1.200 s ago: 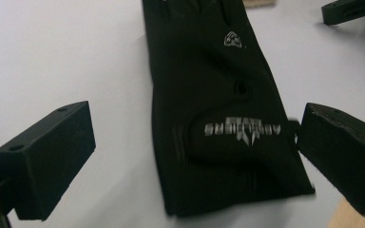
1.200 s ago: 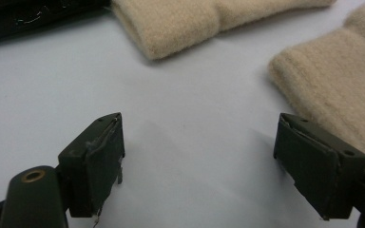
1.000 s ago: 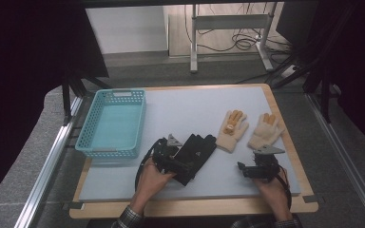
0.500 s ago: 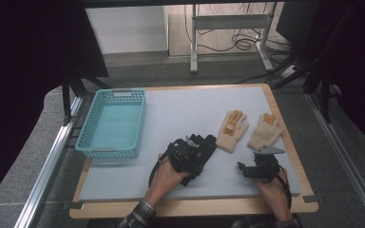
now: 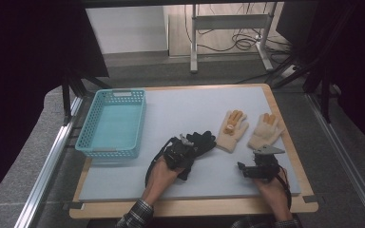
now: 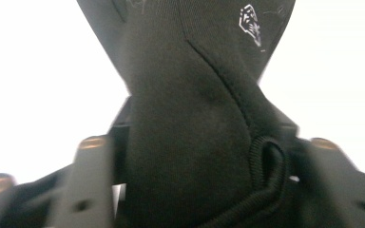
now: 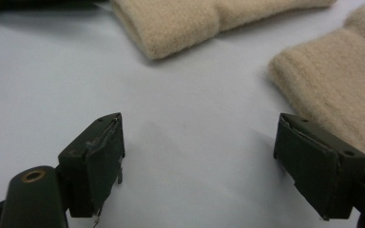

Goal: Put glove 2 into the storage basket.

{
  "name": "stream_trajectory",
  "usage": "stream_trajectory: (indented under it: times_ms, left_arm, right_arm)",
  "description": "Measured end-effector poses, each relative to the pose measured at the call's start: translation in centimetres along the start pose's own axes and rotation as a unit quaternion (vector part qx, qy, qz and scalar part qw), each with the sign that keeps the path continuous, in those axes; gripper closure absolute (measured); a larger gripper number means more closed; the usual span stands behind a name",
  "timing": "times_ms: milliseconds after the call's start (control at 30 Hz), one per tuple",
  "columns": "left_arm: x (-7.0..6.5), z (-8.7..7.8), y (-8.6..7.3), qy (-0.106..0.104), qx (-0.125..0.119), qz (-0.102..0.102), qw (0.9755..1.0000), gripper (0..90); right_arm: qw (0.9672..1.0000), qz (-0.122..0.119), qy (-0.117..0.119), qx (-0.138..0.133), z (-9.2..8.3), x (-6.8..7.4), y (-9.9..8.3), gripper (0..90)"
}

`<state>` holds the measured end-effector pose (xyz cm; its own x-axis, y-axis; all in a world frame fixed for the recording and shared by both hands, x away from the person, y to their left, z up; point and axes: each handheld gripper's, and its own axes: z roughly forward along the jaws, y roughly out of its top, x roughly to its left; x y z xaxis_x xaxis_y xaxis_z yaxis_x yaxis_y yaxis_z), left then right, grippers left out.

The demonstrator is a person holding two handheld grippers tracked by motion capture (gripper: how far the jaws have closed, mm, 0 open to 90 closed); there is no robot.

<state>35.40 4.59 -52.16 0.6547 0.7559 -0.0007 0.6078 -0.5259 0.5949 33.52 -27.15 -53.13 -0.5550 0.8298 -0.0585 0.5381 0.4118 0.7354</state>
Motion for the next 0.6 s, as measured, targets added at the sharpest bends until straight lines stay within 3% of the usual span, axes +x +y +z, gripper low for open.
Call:
stream_trajectory:
  times_ms: [100,267,400,600]
  left_arm:
    - [0.4,-0.2,0.2,-0.005,0.004,0.002,1.0000,62.2]
    - [1.2,-1.1,0.9,-0.004,0.003,-0.001,1.0000,63.3]
    - [2.5,-2.7,1.5,-0.002,-0.012,-0.015,0.9998,63.0]
    - [4.6,-5.9,2.7,0.019,-0.034,-0.023,0.9990,62.3]
  right_arm:
    - [1.0000,0.000,0.000,0.000,0.0,0.0,0.0,17.2]
    - [1.0000,0.000,0.000,0.000,0.0,0.0,0.0,17.2]
    - [1.0000,0.000,0.000,0.000,0.0,0.0,0.0,17.2]
    - [1.0000,0.001,0.001,0.000,0.0,0.0,0.0,17.2]
